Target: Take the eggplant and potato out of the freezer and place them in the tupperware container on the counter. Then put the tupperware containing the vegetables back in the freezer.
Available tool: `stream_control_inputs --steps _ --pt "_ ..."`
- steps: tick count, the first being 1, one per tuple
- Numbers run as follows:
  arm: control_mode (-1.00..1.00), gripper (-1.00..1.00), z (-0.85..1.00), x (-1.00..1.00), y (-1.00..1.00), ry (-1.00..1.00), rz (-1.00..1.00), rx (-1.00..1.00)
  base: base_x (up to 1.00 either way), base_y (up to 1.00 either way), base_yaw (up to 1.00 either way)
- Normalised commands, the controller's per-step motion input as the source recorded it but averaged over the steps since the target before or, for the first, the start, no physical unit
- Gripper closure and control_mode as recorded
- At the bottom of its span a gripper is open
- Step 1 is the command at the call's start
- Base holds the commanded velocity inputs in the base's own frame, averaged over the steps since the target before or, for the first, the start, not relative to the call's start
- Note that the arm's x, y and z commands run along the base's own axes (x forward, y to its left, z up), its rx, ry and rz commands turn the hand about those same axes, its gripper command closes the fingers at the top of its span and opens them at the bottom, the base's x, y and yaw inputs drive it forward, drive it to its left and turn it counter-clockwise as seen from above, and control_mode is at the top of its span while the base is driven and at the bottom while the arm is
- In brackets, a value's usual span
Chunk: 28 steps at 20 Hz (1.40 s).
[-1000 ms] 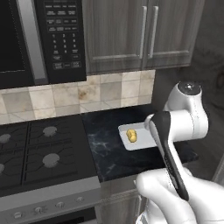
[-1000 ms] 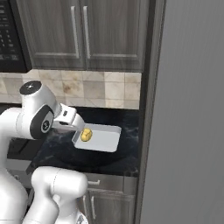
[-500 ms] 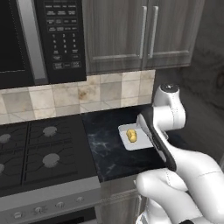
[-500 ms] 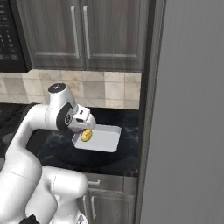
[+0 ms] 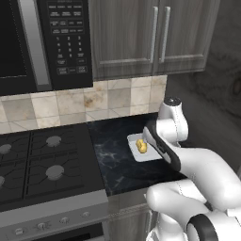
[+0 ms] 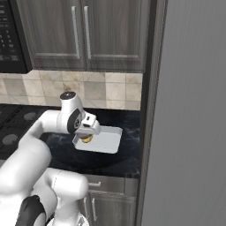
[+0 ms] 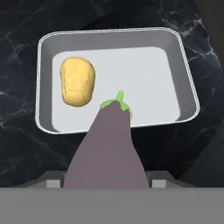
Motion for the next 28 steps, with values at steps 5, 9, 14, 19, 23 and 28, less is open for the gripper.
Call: stream_control_inputs --steps 5,9,14,19,23,28 --pt "-1.00 1.00 -0.46 0.22 -0.04 0.00 0.00 0.00 0.00 0.00 0.00" --pt "-1.00 1.00 -0.40 0.21 -0.07 0.00 0.00 0.00 0.00 0.00 0.00" --pt "-1.00 1.00 -0.23 0.30 -0.05 0.00 0.00 0.00 0.00 0.00 0.00" --pt "-1.00 1.00 -0.07 0.39 -0.05 0.00 0.00 0.00 0.00 0.00 0.00" --pt "-1.00 1.00 -0.06 0.46 -0.05 0.00 0.00 0.00 0.00 0.00 0.00" --pt "-1.00 1.00 -0.18 0.40 -0.05 0.00 0.00 0.00 0.00 0.00 0.00"
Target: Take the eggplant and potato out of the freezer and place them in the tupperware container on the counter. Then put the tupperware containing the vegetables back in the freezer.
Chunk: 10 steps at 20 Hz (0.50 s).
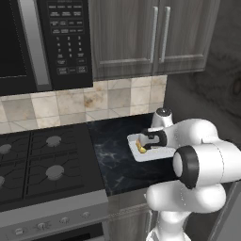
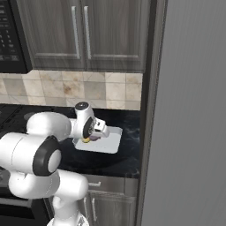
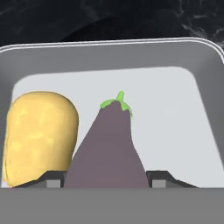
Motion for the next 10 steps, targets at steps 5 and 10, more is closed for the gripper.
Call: stream_control_inputs --steps 5,10 --pt "-1.00 1.00 -0.25 0.23 -0.08 0.00 0.00 0.00 0.00 0.00 0.00" --pt "-1.00 1.00 -0.31 0.01 -0.05 0.00 0.00 0.00 0.00 0.00 0.00"
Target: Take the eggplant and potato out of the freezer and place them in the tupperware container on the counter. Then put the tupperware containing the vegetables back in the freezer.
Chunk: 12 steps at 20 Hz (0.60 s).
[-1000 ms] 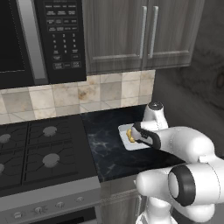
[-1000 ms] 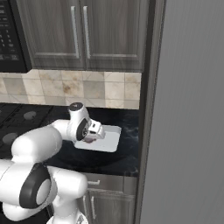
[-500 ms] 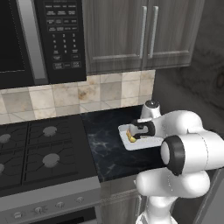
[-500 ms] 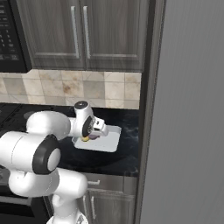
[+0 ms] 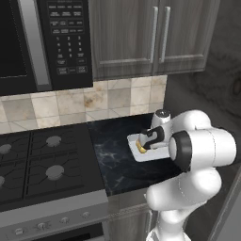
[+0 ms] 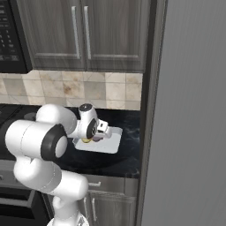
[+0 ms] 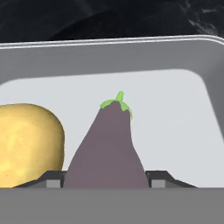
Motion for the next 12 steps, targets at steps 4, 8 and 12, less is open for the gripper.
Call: stream_control_inputs --steps 4,8,12 --pt "-1.00 1.00 -0.30 0.00 -0.01 0.00 0.00 0.00 0.00 0.00 0.00" --pt "-1.00 -1.00 -0.25 0.00 0.00 0.00 0.00 0.00 0.00 0.00 0.00" --pt "-1.00 -1.00 -0.24 -0.01 0.00 0.00 0.00 0.00 0.00 0.00 0.00"
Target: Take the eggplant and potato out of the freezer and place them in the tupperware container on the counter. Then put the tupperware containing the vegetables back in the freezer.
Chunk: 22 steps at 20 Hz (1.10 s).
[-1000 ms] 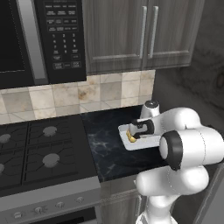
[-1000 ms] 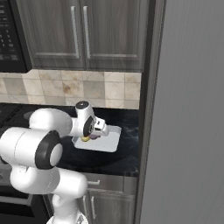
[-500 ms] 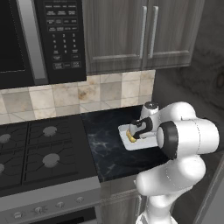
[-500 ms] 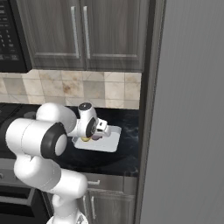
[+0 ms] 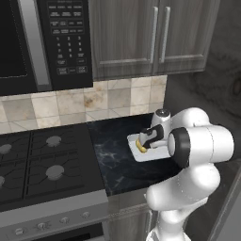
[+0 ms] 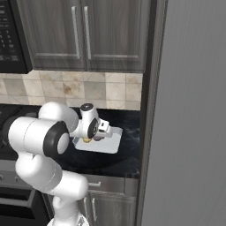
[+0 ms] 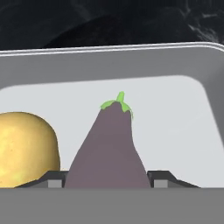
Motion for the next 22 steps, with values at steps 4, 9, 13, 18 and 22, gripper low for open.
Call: stream_control_inputs --steps 4,9,13,18,22 --pt "-1.00 -1.00 -0.07 -0.17 0.00 0.00 0.00 0.00 0.00 0.00 0.00" --pt "-1.00 -1.00 0.00 -0.41 0.00 0.00 0.00 0.00 0.00 0.00 0.00" --pt "-1.00 -1.00 0.14 -0.46 0.00 -0.05 -0.01 0.01 0.00 0.00 0.00" --pt "-1.00 -1.00 0.58 -0.46 0.00 -0.11 0.00 0.02 0.00 0.00 0.00" --pt "-1.00 -1.00 0.66 -0.14 -0.13 -0.03 -0.01 0.05 0.00 0.00 0.00"
